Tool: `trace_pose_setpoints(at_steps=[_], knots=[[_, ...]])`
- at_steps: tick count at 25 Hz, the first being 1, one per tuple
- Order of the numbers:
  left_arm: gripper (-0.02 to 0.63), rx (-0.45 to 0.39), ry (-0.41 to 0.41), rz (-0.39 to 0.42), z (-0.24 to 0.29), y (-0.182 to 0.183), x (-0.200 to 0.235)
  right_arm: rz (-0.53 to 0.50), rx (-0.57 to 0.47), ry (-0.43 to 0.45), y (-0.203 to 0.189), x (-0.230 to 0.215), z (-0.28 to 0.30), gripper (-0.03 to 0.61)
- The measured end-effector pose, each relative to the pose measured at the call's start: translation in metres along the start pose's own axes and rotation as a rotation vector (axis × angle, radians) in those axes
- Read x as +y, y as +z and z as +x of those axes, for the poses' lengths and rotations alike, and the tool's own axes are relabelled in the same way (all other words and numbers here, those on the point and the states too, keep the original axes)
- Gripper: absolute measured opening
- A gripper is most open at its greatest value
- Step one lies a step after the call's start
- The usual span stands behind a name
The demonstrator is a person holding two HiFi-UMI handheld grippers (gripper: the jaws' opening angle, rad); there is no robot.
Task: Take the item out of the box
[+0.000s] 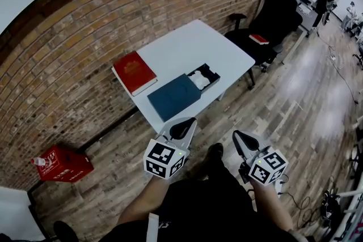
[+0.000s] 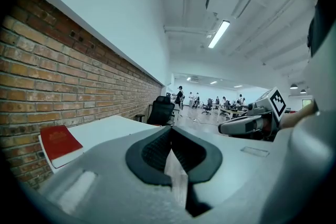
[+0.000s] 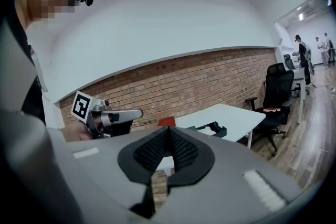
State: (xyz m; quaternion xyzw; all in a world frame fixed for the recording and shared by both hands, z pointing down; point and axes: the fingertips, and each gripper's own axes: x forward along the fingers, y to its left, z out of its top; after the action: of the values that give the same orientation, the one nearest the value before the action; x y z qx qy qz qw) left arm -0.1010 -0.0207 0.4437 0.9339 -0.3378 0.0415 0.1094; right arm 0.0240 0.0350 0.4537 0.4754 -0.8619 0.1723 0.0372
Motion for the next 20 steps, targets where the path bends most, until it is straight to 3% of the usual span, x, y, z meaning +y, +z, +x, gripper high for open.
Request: trace_pose_setpoints(at_steps=[8, 20], knots=[[0.006, 0.063, 0.047, 0.010, 0.056, 0.001, 0.031, 0.038, 0.012, 0.061, 0.009, -0.053, 0.044, 0.000], [0.006, 0.116, 0.121, 0.014, 0.182, 0.028, 0.064, 0.089, 0.076, 0.139, 0.036, -0.186, 0.102, 0.000]])
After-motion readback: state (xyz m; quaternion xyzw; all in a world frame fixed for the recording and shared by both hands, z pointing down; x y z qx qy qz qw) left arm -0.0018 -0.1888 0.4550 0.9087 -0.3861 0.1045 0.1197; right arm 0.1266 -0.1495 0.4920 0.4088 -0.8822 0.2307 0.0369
